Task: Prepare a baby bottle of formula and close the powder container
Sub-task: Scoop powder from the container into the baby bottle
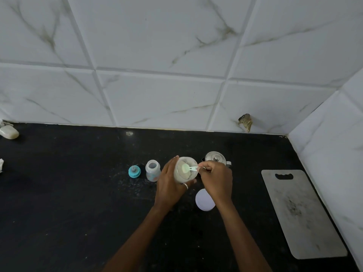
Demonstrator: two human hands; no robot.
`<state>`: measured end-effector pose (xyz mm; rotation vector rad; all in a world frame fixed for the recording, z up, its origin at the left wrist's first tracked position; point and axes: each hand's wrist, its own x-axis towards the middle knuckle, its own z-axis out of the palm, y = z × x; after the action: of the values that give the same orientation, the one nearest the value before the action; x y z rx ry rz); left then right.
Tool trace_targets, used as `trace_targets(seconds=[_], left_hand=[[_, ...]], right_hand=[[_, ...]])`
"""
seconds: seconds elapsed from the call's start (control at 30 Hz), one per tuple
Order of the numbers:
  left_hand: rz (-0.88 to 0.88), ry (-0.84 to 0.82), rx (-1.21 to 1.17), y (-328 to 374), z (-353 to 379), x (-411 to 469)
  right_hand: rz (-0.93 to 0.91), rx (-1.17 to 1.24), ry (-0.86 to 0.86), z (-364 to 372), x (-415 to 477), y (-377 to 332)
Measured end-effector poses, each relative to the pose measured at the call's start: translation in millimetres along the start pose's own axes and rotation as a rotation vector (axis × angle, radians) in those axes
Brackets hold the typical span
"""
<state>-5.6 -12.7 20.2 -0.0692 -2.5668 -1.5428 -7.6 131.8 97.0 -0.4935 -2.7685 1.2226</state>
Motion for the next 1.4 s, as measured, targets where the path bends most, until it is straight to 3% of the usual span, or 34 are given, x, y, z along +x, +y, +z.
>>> trace_targets(seconds=[0.33, 0.67, 1.23, 1.4], left_hand=[[-0.137, 0.001, 0.004, 1, 11, 12], [-0.179, -0.015, -0.009, -6, 18, 23], [-0.325, -0.087, -0.018, -17, 31, 24], [-0.282, -0.049, -0.008, -11, 23, 23]], right_hand=[[0.150, 0.240, 0.016, -4, 11, 8], [0.438, 0.662, -0.018, -2, 20, 7], [0.443, 0.717, -0.040, -10, 21, 7], [0.434, 0.741, -0.031, -10, 22, 2]])
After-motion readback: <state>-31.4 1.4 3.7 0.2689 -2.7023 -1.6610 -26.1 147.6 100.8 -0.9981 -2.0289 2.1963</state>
